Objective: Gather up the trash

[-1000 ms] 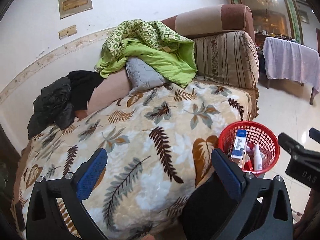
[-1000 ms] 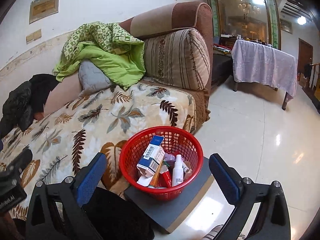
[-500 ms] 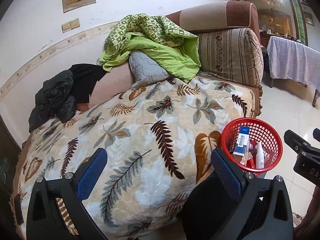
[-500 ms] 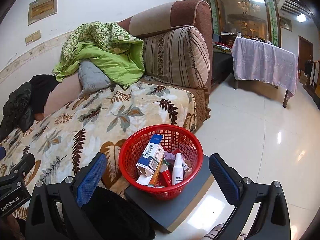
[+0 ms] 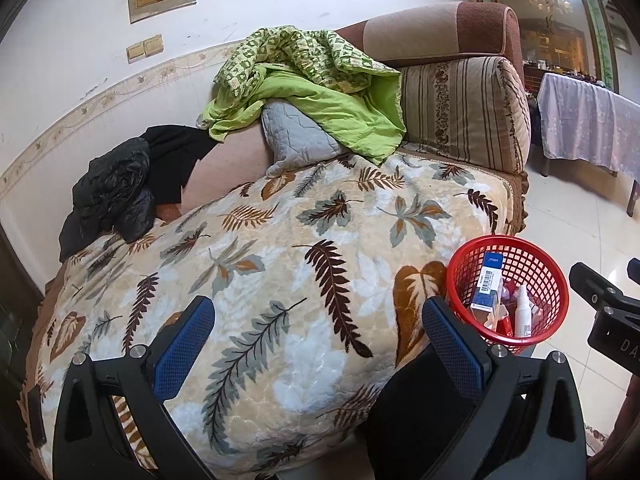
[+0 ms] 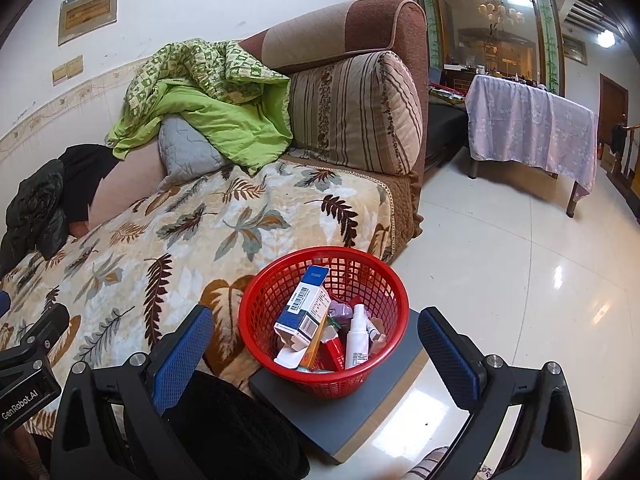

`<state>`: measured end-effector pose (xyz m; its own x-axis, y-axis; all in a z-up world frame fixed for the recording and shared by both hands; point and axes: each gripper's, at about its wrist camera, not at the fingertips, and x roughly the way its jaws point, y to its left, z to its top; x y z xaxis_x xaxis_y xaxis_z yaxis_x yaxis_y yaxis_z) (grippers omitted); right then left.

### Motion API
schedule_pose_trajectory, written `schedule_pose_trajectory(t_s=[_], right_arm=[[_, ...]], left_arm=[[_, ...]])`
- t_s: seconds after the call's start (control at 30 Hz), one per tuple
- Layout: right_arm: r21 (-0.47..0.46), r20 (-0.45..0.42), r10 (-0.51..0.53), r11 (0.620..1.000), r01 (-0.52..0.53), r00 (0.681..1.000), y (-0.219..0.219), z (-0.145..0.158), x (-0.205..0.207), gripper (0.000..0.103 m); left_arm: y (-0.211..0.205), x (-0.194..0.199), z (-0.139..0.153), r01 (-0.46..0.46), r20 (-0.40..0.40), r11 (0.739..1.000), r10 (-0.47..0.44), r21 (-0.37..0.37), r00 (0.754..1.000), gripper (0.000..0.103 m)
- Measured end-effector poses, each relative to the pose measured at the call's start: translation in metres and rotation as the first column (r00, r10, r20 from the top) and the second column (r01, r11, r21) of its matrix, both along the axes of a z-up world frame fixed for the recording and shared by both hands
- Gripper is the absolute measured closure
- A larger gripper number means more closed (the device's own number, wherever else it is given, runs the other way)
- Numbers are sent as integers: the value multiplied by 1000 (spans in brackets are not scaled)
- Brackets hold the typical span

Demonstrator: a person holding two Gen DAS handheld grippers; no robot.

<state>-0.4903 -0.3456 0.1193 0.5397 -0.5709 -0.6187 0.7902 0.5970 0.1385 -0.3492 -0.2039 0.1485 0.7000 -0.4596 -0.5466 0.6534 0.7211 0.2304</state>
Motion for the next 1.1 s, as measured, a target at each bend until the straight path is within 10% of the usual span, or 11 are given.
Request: schedule_pose_trajectory(t_s=[1.1], right_arm=[[-7, -16, 22, 1000, -23, 1000, 2, -4, 6, 0]], left_arm=[[5, 2, -1, -5, 7, 1000, 5, -4, 1000, 0]])
